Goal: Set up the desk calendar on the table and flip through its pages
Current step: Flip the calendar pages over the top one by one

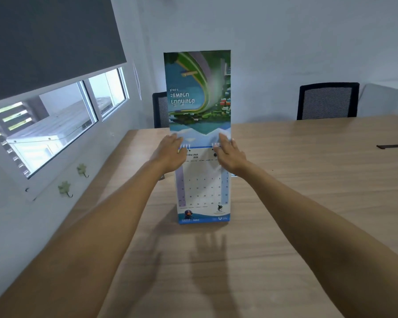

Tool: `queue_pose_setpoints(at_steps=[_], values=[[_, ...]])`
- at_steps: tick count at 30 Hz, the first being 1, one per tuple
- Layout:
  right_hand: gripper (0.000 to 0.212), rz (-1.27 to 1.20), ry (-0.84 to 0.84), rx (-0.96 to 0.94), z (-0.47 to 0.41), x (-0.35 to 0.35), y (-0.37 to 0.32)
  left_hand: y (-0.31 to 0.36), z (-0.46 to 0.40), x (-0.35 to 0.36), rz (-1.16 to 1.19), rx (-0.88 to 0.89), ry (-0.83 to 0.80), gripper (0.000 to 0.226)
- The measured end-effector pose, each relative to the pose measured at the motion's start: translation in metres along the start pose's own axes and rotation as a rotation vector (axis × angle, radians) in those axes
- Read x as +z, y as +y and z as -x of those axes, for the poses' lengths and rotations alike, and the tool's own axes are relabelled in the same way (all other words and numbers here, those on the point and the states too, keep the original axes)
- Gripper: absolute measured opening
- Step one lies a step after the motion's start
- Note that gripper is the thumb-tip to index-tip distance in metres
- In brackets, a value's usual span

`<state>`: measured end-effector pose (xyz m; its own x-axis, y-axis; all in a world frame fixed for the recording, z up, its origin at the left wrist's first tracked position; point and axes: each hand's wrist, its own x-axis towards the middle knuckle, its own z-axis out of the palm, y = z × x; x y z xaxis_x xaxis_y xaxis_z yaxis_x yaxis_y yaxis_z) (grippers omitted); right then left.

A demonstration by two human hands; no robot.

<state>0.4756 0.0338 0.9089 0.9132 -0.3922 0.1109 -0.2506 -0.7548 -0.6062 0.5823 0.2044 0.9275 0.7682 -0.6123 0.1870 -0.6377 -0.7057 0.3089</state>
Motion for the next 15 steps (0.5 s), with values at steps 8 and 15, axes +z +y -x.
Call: queue_pose_setpoints(at_steps=[8,15], values=[[0.059,0.068,-0.011,0.044,-0.010,0.012,0.014,-0.009,-0.006,0.017,0.054,-0.038,-0.031,0.059],[0.059,-0.201,0.118,0.036,-0.004,0.018,0.012,-0.007,0.002,0.030,0.259,-0.173,0.064,0.070]])
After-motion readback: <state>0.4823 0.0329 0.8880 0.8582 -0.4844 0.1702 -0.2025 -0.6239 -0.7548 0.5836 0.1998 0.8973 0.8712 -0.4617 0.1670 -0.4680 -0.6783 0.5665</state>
